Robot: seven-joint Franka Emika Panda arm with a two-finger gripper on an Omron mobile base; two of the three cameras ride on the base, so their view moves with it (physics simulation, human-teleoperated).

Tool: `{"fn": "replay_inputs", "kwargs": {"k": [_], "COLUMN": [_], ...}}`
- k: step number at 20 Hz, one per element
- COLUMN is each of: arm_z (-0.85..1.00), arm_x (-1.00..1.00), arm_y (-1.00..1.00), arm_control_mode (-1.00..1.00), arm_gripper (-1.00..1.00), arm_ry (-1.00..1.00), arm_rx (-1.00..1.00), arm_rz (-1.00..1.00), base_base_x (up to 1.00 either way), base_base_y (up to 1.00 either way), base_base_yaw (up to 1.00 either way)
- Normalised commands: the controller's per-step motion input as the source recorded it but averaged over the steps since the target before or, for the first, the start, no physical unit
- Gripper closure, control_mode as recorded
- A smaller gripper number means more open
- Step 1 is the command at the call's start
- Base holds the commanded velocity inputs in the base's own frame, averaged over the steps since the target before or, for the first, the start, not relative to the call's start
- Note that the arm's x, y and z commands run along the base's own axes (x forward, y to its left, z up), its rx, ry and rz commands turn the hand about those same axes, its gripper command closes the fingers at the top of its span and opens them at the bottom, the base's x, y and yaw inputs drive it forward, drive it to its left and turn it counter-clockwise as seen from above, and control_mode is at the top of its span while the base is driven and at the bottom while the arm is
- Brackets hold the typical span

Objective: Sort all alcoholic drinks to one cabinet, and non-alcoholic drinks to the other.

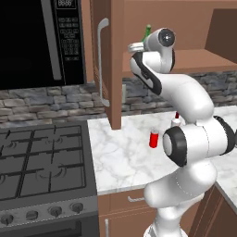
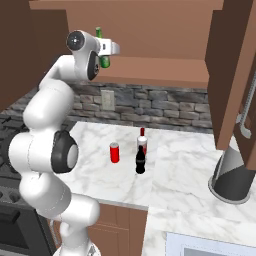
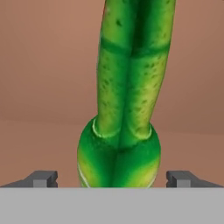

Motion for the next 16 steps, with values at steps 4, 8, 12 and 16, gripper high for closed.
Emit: {"fn": "replay_inputs", "kwargs": {"k": [4,8,12,16], "arm_z": [0.0,0.0,0.0,0.0], "arm_x": [0.09,0.22,0.01,0.16], "arm_y": [0.0,0.0,0.0,0.0], "arm_control_mode": [-1.0,-1.0,-1.0,-1.0], "arm_gripper": [-1.0,-1.0,-1.0,-1.0], "arm_ry": [0.0,0.0,0.0,0.0], "arm_rx": [0.0,0.0,0.0,0.0], "arm_rz": [0.0,0.0,0.0,0.0], "base_base_x": [0.0,0.0,0.0,0.0], "base_base_y": [0.0,0.0,0.0,0.0], "base_base_yaw": [0.0,0.0,0.0,0.0]}}
